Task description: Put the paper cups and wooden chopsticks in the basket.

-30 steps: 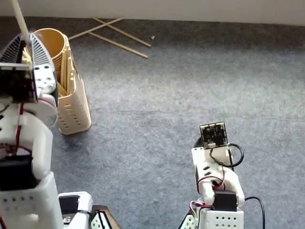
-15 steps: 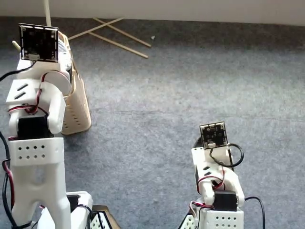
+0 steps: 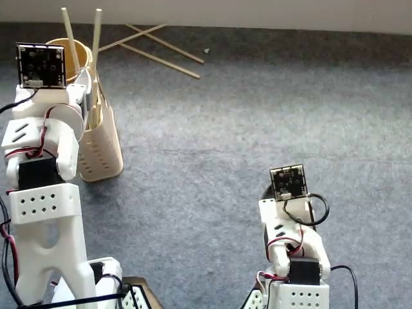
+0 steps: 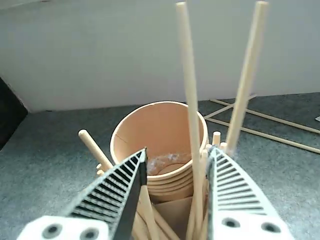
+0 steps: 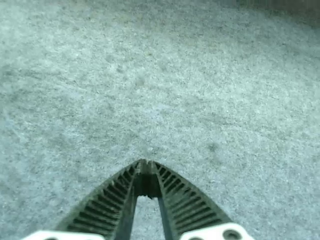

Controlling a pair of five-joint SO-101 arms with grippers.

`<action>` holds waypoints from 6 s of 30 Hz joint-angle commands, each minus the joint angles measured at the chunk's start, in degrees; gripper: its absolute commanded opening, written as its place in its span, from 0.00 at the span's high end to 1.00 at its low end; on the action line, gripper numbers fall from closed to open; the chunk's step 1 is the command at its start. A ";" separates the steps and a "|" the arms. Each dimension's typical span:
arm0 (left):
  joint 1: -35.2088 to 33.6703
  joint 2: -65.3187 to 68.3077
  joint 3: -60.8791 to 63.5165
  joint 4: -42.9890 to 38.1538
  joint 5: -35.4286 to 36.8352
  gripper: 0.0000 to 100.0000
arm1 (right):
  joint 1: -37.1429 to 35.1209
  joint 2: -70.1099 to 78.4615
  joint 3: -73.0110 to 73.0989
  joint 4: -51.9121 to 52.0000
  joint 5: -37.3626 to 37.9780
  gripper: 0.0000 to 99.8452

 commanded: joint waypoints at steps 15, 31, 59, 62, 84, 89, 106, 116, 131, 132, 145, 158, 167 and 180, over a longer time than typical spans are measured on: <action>-20.26 0.40 -11.30 13.63 0.79 0.79 | 0.31 -0.92 6.73 -1.45 0.70 0.98; -1.98 14.37 -33.80 7.56 0.62 0.79 | 0.31 -0.92 6.81 -1.36 0.62 0.98; -14.29 14.37 -19.82 29.27 0.35 0.79 | -1.01 -0.92 6.90 -1.19 0.79 0.98; -14.20 15.60 -16.57 27.78 0.35 0.79 | -1.01 -0.92 6.90 -1.19 0.79 0.98; -11.65 16.92 -18.95 28.92 0.35 0.79 | -1.10 -0.92 6.81 -1.19 0.79 0.98; -11.74 16.57 -15.08 29.01 0.35 0.79 | -0.92 -0.92 6.64 -1.19 0.97 0.98; -12.26 7.87 -27.47 38.68 0.88 0.79 | -1.10 -0.92 6.73 -1.10 3.87 0.98; -3.91 6.11 -33.10 56.18 0.79 0.79 | -1.10 -0.92 6.81 -1.10 3.87 0.98; -4.00 6.11 -1.54 30.33 0.44 0.79 | -1.10 -0.92 6.81 -1.10 3.87 0.98; -4.00 5.93 -1.27 29.98 0.44 0.79 | -1.10 -0.92 6.81 -1.10 3.87 0.98; -15.96 6.02 -23.87 43.16 3.52 0.79 | -1.10 -0.92 6.81 -1.10 3.87 0.98; -11.82 24.66 -25.45 39.91 3.34 0.79 | -1.10 -0.92 6.90 -1.10 3.87 0.98; -8.31 35.38 -25.54 32.97 2.55 0.80 | -1.10 -0.92 6.90 -1.10 3.87 0.98; -3.47 36.09 -25.19 34.11 -1.49 0.99 | -1.10 -0.92 7.34 -1.10 3.78 0.98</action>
